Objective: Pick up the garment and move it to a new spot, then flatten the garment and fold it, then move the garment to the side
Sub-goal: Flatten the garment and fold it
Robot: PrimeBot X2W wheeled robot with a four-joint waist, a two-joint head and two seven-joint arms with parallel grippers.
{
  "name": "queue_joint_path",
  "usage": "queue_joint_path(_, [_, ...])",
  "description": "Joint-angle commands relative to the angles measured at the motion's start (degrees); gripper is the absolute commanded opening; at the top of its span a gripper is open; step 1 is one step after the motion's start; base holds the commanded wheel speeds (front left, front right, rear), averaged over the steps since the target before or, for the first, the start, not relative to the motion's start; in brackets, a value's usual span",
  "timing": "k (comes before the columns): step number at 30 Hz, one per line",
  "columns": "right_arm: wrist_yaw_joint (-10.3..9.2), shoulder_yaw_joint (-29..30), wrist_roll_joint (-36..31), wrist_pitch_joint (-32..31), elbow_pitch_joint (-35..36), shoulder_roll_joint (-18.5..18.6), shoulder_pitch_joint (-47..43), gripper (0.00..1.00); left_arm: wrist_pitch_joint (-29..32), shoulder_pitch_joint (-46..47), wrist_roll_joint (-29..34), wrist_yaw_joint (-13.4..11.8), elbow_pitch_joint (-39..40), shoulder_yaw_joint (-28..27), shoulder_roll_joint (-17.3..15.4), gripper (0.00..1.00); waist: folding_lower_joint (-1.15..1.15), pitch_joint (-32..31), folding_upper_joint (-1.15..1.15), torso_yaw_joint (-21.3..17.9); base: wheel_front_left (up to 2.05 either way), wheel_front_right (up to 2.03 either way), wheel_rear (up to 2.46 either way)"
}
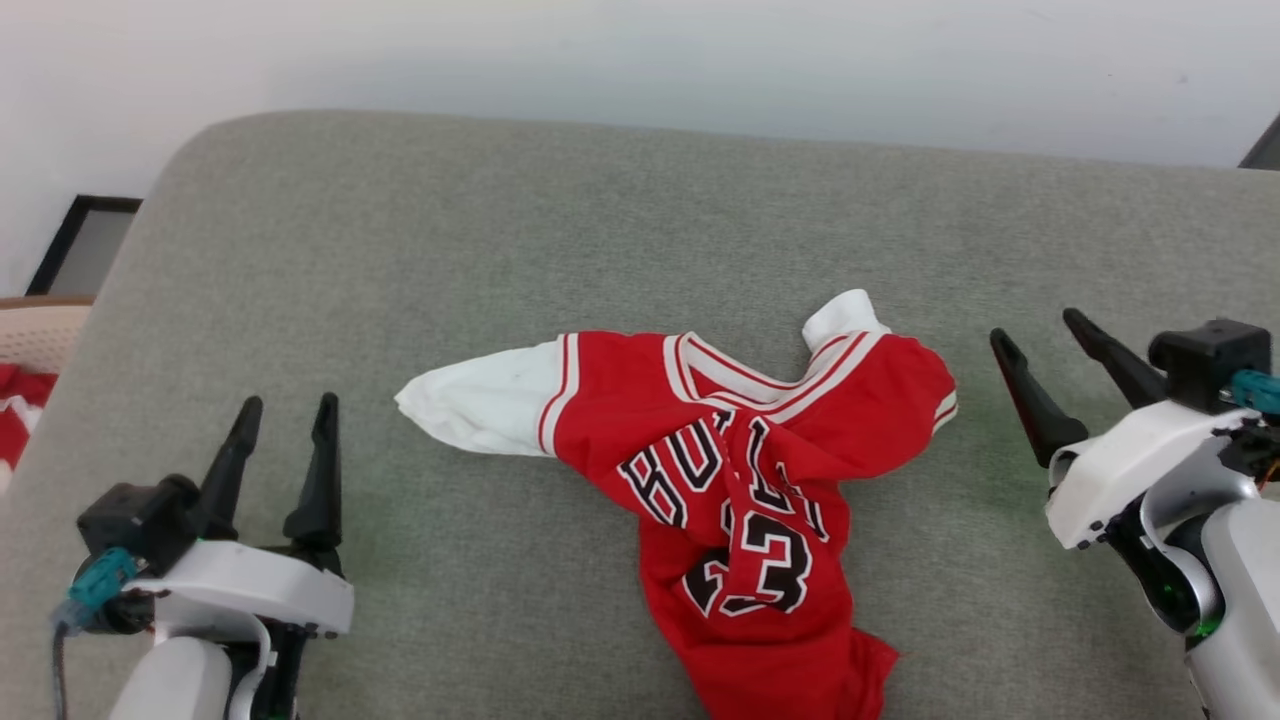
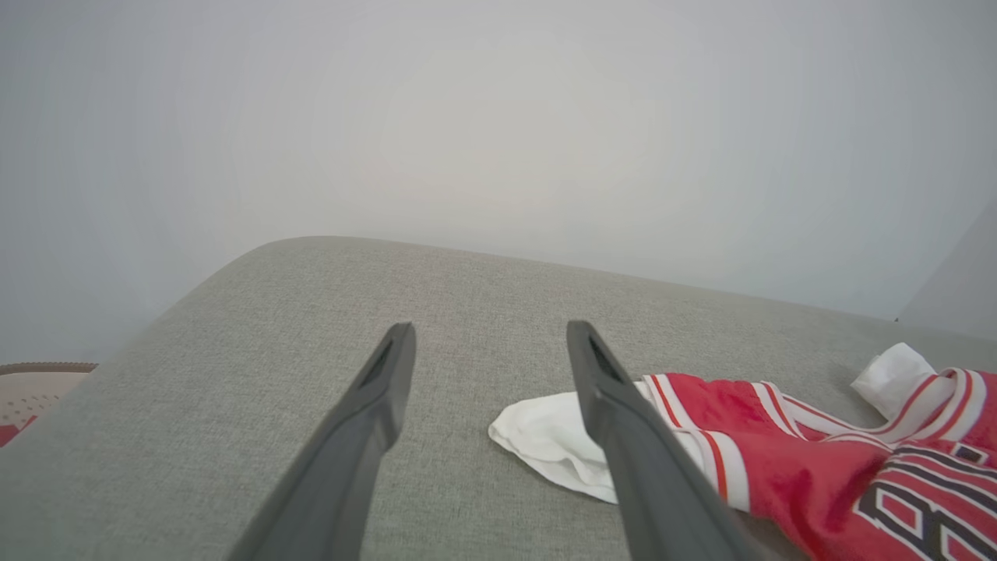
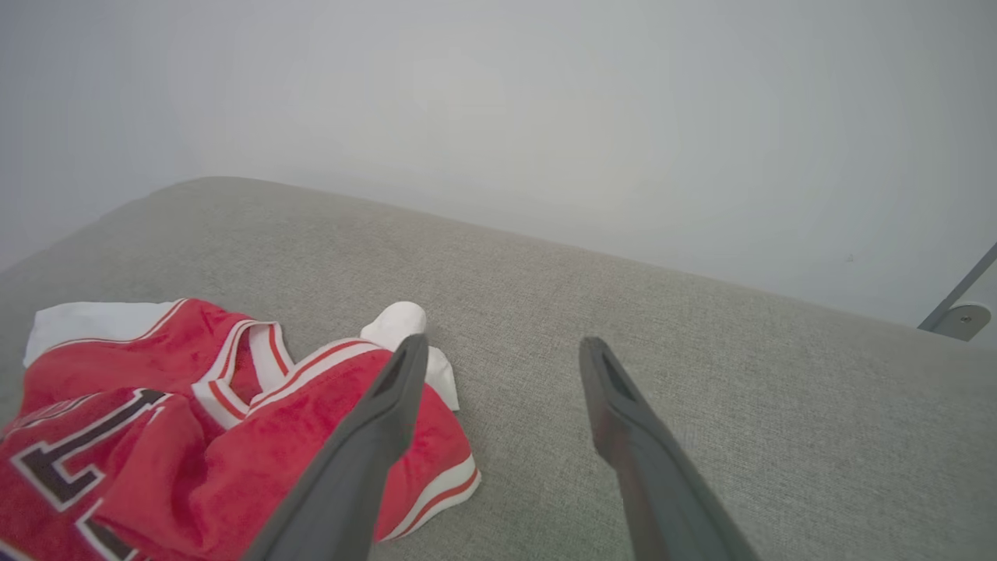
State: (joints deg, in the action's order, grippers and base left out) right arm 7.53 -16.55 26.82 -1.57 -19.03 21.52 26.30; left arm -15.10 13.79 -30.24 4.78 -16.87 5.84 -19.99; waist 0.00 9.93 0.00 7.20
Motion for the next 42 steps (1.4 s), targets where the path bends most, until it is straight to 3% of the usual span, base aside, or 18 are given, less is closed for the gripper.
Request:
queue_joint_path(1, [-0.09, -0.2, 0.4, -0.4, -0.2, 0.1, 0.8, 1.0, 0.0, 0.5, 0.6, 0.0, 0.0, 0.1, 0.2, 1.0, 0.0, 0.1, 0.0, 0.4, 0.0, 0.0, 0.0])
queue_joint_path(11, [-0.09, -6.2, 3.5, -8.0, -6.6, -0.6, 8.9, 1.0, 0.0, 2.3, 1.0, 0.6, -1.0, 2.1, 1.7, 1.0, 0.0, 1.6, 0.0, 3.9, 0.0, 0.0, 0.0])
queue_joint_path(27, [-0.09, -11.5, 5.4, -19.1, -24.9, -2.3, 19.9, 1.0, 0.0, 5.1, 1.8, 1.8, -3.8, 2.7, 4.3, 1.0, 0.0, 3.9, 0.0, 9.1, 0.0, 0.0, 0.0])
queue_joint_path(28, [-0.09, -11.6, 5.6, -19.3, -25.8, -2.4, 20.4, 0.65, 0.0, 5.2, 1.9, 1.9, -3.9, 2.6, 4.4, 1.0, 0.0, 4.0, 0.0, 9.2, 0.0, 0.0, 0.0])
queue_joint_path(29, [-0.09, -12.0, 5.2, -19.3, -26.7, -2.1, 20.8, 0.0, 0.0, 5.4, 2.0, 2.0, -3.9, 2.5, 4.5, 1.0, 0.0, 4.1, 0.0, 9.3, 0.0, 0.0, 0.0])
queue_joint_path(42, [-0.09, -9.2, 7.4, -12.2, -28.4, -1.1, 22.9, 0.0, 0.0, 4.5, 3.1, 2.5, -4.5, -0.1, 4.2, 1.0, 0.0, 3.2, 0.0, 7.2, 0.0, 0.0, 0.0])
